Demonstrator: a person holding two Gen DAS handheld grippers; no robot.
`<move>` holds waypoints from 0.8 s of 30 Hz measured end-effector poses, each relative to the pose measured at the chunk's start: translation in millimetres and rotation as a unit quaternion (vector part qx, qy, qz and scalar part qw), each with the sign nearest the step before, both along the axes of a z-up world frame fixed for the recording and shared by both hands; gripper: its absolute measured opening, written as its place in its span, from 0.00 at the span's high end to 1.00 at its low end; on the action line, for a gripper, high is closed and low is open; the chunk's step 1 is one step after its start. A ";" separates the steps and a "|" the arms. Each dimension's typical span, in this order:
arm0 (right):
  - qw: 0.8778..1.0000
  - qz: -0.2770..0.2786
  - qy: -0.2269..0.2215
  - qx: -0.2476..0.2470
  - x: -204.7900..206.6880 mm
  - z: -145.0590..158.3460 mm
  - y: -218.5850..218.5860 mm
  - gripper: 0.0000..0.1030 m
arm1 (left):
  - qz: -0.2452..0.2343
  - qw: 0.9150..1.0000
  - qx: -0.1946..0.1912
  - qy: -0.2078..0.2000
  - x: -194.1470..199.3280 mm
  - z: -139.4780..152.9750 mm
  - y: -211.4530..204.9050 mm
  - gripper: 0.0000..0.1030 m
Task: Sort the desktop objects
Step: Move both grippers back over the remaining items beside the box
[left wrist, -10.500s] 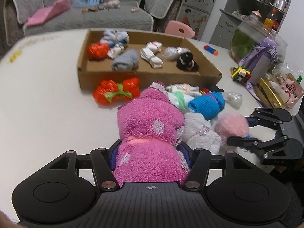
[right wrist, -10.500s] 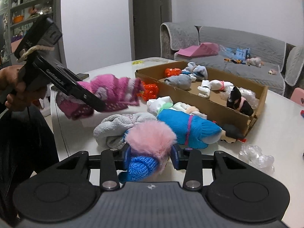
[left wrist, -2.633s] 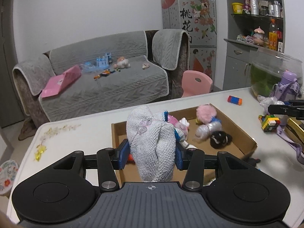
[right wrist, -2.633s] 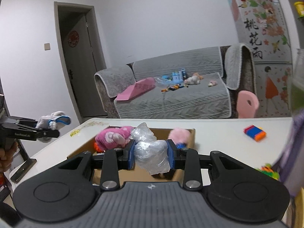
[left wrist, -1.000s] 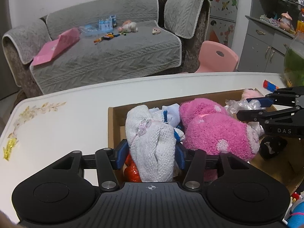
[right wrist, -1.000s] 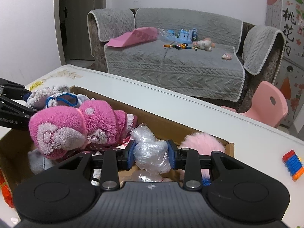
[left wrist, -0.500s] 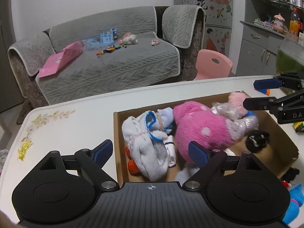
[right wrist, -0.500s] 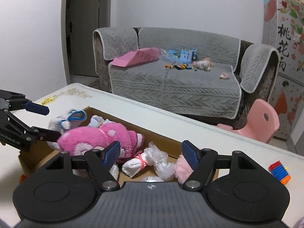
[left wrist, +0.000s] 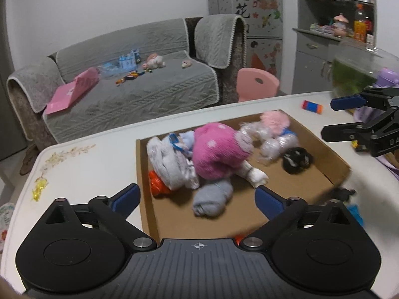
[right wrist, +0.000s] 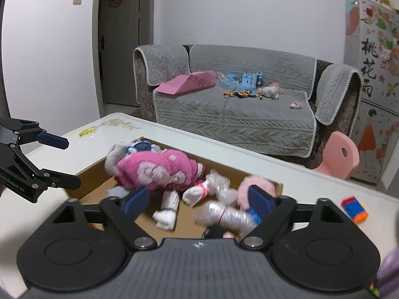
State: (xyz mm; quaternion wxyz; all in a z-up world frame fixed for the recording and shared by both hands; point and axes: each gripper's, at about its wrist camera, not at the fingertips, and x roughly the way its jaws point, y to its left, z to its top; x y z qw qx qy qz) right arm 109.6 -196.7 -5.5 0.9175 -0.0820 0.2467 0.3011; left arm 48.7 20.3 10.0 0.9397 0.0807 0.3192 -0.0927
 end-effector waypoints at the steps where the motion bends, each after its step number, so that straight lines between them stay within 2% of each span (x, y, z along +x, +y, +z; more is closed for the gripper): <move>1: 1.000 0.000 0.000 0.007 -7.1 -1.0 -5.0 0.11 | -0.006 1.000 0.000 0.000 -7.2 -1.1 -0.6 0.01; 6: 0.999 0.001 0.006 0.048 -46.5 -12.6 -27.5 0.07 | -0.026 1.000 -0.007 0.005 -39.1 -16.8 -2.0 0.00; 11: 0.997 0.001 0.008 0.079 -86.6 -35.6 -32.5 0.01 | -0.017 1.000 -0.004 0.012 -57.7 -45.3 -4.3 0.00; 20: 0.998 -0.015 0.015 0.055 -121.9 -77.6 -11.6 0.01 | 0.009 0.999 -0.021 0.038 -81.7 -77.5 0.1 0.00; 24: 0.998 -0.031 0.020 0.044 -118.7 -84.2 -6.2 0.01 | 0.009 0.999 -0.004 0.042 -74.7 -82.9 -8.9 0.00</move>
